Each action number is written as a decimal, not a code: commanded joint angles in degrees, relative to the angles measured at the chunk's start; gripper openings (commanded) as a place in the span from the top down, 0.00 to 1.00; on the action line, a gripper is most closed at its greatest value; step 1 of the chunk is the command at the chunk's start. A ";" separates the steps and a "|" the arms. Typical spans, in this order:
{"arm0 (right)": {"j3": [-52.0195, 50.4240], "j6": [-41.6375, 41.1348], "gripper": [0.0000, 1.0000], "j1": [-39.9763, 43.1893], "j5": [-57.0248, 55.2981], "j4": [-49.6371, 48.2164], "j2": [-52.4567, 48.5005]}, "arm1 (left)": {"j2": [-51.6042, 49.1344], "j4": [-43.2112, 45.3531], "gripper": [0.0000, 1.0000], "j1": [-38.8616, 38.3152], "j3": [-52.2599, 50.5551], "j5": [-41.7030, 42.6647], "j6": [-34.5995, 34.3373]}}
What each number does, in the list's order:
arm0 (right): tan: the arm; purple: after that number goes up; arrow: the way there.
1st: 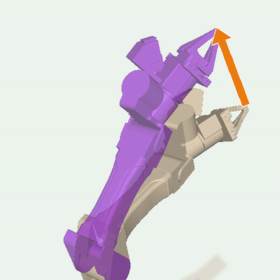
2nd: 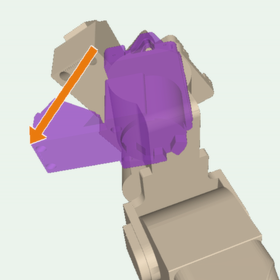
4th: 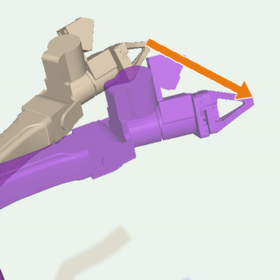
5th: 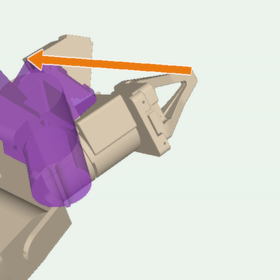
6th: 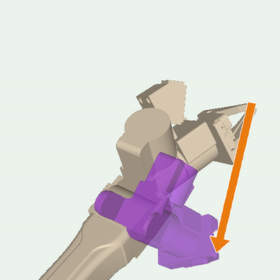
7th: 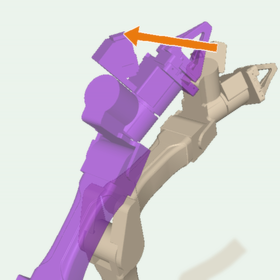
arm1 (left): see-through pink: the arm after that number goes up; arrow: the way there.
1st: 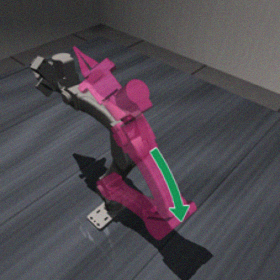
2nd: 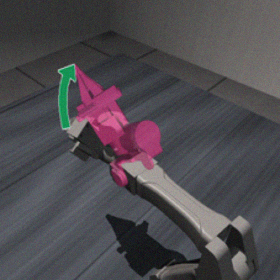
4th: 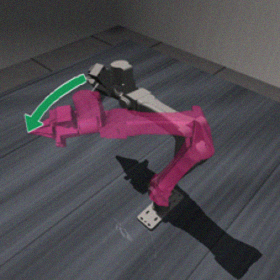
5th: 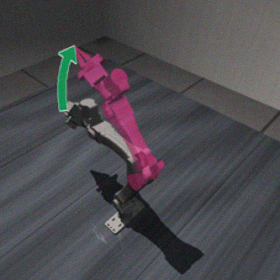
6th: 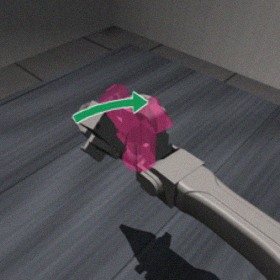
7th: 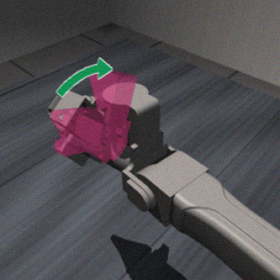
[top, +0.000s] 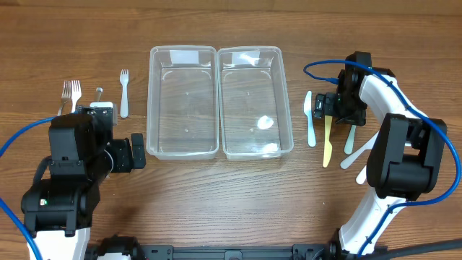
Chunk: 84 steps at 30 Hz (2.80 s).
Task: Pack container
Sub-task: 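Move the right gripper over the yellow plastic knife and lower, then close the right gripper on the yellow knife handle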
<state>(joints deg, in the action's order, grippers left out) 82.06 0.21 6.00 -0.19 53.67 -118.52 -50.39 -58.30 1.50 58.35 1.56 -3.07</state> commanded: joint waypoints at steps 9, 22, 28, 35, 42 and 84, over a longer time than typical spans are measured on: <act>-0.31 -0.24 0.41 0.00 -0.59 0.85 -0.55 | 0.13 0.24 0.00 -0.02 1.60 1.03 -0.79; -0.31 -0.24 0.83 0.00 -0.15 1.25 -0.55 | 0.13 0.24 0.00 -0.02 1.60 1.01 -0.79; 0.85 -2.51 0.96 0.00 -0.13 2.08 -0.42 | 0.13 0.22 0.00 -0.02 1.60 0.98 -0.76; 16.22 -4.72 0.96 -1.75 0.52 14.27 8.72 | 0.13 0.20 0.00 -0.02 1.60 0.85 -0.79; 27.96 -8.13 0.96 -18.75 -1.53 17.55 15.21 | 0.13 0.22 0.00 -0.02 1.60 0.85 -0.79; -12.11 0.94 0.42 -6.56 -4.90 -12.79 6.78 | 0.13 -0.39 0.00 -0.02 1.60 0.83 -0.79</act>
<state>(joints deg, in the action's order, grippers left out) 70.30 0.49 -0.75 -4.73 41.39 -109.91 -50.39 -58.74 1.50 58.46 1.54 -3.07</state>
